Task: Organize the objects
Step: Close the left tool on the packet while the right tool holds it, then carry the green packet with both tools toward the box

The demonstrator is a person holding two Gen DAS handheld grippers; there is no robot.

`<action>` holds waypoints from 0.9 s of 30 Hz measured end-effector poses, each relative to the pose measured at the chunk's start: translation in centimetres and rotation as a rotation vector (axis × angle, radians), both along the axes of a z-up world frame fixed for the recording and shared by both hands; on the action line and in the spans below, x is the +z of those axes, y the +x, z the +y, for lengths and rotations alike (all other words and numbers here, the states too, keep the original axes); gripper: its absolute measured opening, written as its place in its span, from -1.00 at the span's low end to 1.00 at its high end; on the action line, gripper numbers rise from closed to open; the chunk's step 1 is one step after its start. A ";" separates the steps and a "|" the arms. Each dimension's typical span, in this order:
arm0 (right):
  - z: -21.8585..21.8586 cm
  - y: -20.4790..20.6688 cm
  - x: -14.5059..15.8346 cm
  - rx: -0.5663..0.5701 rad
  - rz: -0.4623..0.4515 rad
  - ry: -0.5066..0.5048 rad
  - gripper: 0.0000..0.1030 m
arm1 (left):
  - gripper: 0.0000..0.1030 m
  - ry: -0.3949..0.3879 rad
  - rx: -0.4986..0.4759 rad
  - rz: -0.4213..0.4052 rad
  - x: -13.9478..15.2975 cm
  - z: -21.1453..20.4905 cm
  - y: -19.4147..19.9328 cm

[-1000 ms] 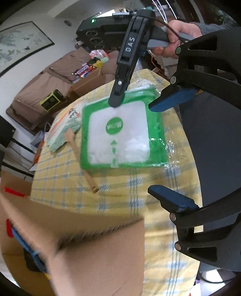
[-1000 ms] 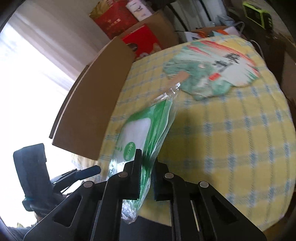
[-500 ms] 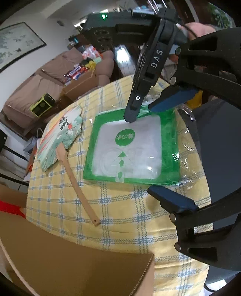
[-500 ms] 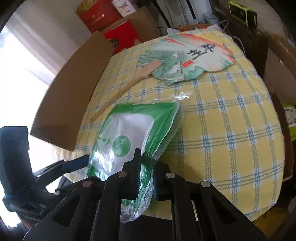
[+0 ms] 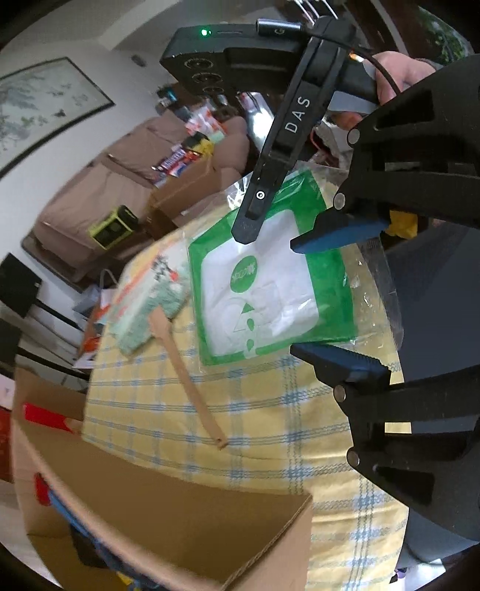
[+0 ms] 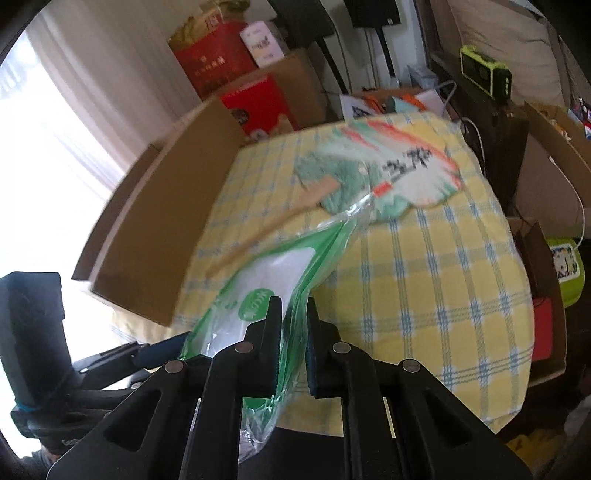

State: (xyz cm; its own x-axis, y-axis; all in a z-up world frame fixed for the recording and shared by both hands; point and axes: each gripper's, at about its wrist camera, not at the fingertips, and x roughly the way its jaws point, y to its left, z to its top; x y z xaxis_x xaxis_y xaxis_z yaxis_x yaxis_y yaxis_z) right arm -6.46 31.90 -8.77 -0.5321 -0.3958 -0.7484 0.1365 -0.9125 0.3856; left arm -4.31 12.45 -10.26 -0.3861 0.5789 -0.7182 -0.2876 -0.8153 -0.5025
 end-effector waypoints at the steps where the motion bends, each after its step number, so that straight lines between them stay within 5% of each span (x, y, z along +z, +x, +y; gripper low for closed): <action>1: -0.1 0.1 0.5 0.002 0.010 -0.002 -0.81 | -0.14 0.008 0.003 0.009 0.5 -0.2 0.1; 15: -3.7 -0.8 9.7 0.068 0.172 -0.017 -0.81 | -0.18 0.121 0.076 0.080 7.0 -4.3 -0.5; 27: -12.0 -4.5 14.6 0.178 0.232 0.010 -0.85 | -0.18 0.232 0.204 0.086 8.1 -11.4 -2.5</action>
